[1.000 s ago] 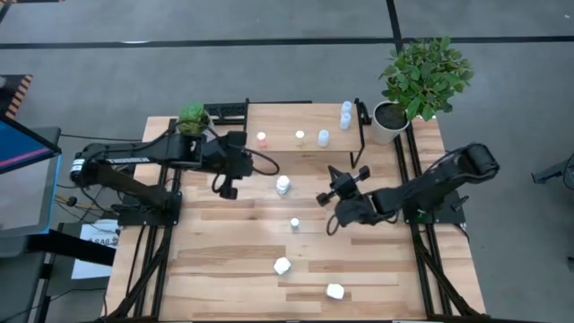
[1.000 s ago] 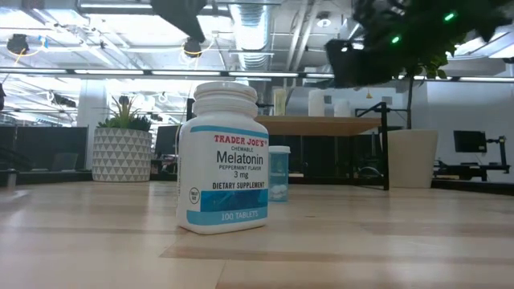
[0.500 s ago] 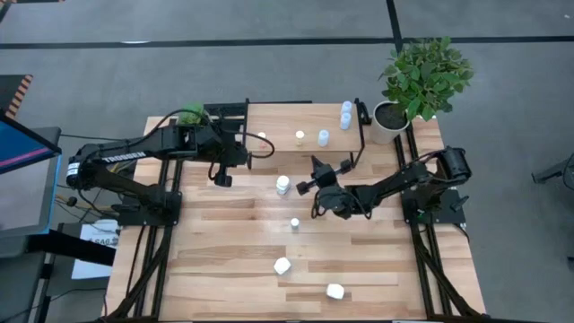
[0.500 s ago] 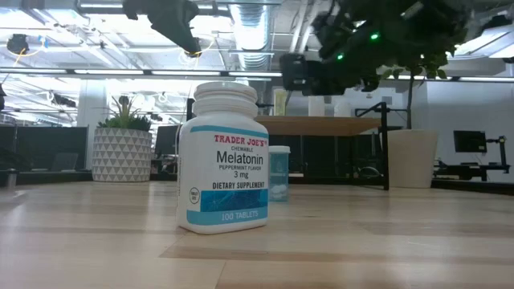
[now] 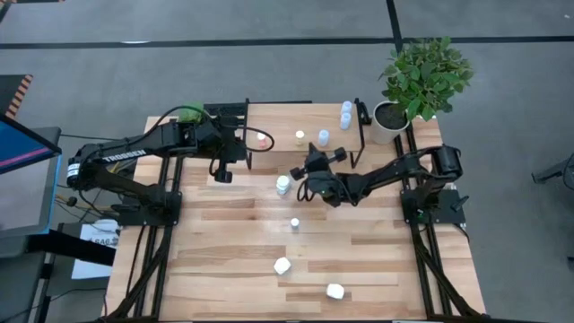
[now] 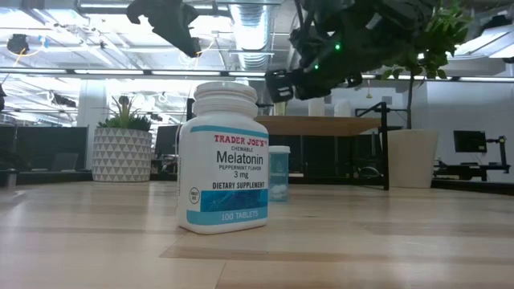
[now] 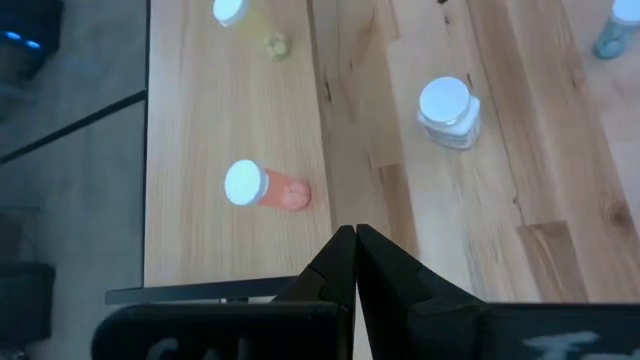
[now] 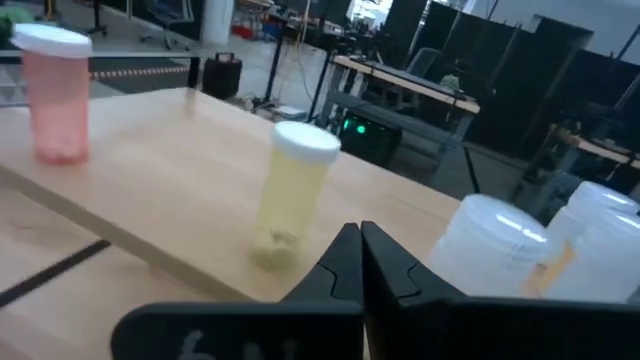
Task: Pick and place medicine bottles onto shelf by color
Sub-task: Adjust the white pills bottles
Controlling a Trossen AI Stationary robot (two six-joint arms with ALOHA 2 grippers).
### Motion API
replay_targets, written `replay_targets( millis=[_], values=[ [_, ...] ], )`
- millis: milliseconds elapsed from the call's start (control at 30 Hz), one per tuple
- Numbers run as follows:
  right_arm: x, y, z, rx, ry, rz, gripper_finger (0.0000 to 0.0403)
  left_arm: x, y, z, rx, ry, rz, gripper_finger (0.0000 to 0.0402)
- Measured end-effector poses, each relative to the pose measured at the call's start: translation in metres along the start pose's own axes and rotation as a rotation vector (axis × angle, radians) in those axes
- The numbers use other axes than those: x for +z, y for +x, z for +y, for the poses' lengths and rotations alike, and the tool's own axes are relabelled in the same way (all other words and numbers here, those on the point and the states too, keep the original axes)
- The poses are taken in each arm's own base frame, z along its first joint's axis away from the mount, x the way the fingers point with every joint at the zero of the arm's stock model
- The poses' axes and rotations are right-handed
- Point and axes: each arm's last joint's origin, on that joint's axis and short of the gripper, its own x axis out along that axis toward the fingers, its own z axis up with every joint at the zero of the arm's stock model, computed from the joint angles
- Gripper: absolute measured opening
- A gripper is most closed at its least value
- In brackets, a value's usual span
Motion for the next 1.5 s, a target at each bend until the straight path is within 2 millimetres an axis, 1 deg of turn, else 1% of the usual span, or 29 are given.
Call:
replay_targets(
  millis=[133,500,600,833,1067,1167,1233,1367,1433,1500],
  values=[
    [-0.003,0.004,-0.002,-0.018,-0.035,0.013,0.0009,0.000,0.000,0.000,0.000,0.000,0.000,0.0000],
    [-0.010,0.005,-0.004,-0.041,-0.123,0.041,0.0009,0.000,0.000,0.000,0.000,-0.006,0.000,0.0000],
    [-0.006,0.004,-0.010,-0.044,-0.103,0.050,0.0008,0.000,0.000,0.000,0.000,-0.006,0.000,0.0000],
    [0.001,-0.003,-0.030,-0.036,-0.084,0.099,0.0010,0.000,0.000,0.000,-0.007,-0.006,-0.006,0.0000],
    [-0.008,-0.005,-0.039,-0.042,-0.110,0.153,0.0010,0.001,0.000,0.000,-0.007,-0.007,-0.007,0.0000],
    [-0.011,-0.006,-0.043,-0.051,-0.091,0.167,0.0010,0.001,0.000,0.000,-0.007,-0.007,-0.007,0.0000],
    [-0.011,-0.010,-0.044,-0.036,-0.079,0.175,0.0010,0.001,0.000,0.000,-0.007,-0.007,-0.007,0.0000],
    [-0.004,-0.018,-0.044,0.049,-0.038,0.199,0.0010,0.001,0.000,0.000,-0.007,-0.008,-0.007,0.0000],
    [-0.003,-0.018,-0.043,0.087,-0.022,0.221,0.0010,0.001,0.000,0.000,-0.008,-0.006,-0.008,0.0000],
    [-0.003,-0.013,-0.043,0.101,-0.013,0.237,0.0010,0.001,0.000,0.000,-0.015,-0.005,-0.013,0.0000]
  ],
)
